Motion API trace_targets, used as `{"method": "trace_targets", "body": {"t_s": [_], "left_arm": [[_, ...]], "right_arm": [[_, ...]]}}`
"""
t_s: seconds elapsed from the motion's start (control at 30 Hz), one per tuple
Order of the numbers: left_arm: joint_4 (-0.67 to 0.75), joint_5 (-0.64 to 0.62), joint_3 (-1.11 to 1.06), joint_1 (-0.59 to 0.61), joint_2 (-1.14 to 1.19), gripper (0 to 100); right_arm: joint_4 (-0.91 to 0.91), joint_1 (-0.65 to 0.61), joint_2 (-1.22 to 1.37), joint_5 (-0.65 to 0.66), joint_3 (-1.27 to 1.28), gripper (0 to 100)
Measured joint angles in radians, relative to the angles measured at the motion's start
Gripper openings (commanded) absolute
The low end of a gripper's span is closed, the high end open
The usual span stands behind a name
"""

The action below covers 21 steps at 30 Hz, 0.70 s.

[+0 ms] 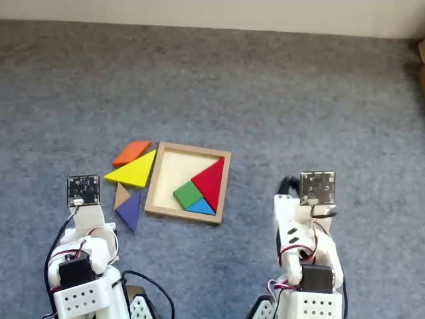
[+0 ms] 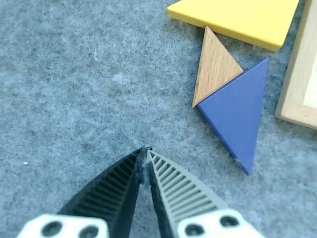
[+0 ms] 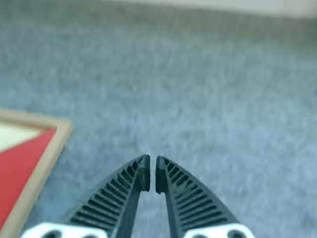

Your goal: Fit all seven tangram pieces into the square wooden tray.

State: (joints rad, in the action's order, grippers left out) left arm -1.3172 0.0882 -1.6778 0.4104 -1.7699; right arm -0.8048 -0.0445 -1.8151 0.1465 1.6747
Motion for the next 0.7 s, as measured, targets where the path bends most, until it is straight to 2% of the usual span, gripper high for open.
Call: {"method": "trace_targets", "body": {"t_s": [0.2,0.27,0.43,0.7], "left_arm": [[0.000,0.000,0.000,0.000,0.000,1],[0.000,0.000,0.000,0.000,0.000,1],[0.000,0.000,0.000,0.000,0.000,1],[0.000,0.000,0.000,0.000,0.000,1]], "right_arm": [[-0.210,-0.003,0.000,0.000,0.000,3.4],[-0.259,-0.043,0.000,-0.008,0.000,3.4],[-0.381,-0.138,0.000,-0.150,0.000,3.4],[-0.443,-0.166,-0.005,-0.207,0.000,3.4]]}}
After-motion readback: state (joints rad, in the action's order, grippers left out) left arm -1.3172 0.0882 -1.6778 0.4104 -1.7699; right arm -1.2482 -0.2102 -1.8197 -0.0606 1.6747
